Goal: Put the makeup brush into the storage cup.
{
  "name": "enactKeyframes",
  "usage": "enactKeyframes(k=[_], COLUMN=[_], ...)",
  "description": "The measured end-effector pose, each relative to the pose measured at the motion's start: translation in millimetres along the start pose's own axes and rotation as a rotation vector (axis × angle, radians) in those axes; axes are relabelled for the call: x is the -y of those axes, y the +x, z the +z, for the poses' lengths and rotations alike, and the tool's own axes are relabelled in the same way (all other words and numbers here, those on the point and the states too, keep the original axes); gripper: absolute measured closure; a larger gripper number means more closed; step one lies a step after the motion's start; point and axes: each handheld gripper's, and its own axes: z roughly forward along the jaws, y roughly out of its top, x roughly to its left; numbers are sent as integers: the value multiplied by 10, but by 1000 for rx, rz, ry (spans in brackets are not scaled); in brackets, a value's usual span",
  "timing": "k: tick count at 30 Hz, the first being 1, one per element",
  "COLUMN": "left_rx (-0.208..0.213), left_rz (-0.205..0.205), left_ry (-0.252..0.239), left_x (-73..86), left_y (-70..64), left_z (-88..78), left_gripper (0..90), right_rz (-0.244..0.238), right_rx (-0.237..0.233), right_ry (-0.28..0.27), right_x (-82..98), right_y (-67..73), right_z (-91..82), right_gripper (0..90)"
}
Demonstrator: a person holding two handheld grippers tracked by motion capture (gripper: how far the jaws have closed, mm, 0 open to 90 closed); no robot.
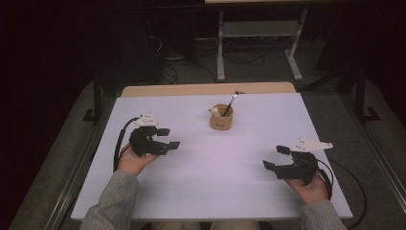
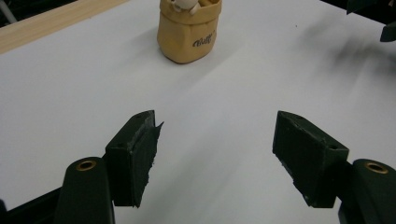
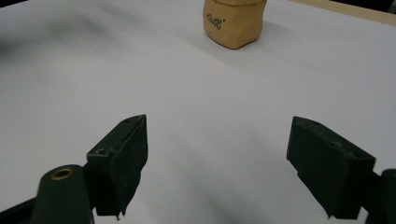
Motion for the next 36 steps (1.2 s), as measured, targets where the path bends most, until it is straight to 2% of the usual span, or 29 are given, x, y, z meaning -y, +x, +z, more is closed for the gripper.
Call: enactKeyframes(k=[6, 18, 22, 36], left_rx=[-11, -32, -42, -55], left_rz=[-9, -54, -57, -73], left_ry=[10, -13, -14, -48], left_x=[122, 397, 473, 688], left_y=[13, 37, 34, -46], left_z=[-65, -208, -229, -315], left_gripper=[289, 276, 272, 265], right_rz=[-6, 0, 3, -1], right_rx=[0, -4, -4, -8], right_ry=[3, 9, 10, 13], right_x=[-3, 10, 12, 18], right_y=[-2, 1, -2, 2], right_z=[17, 35, 35, 41], right_gripper=[194, 191, 191, 190])
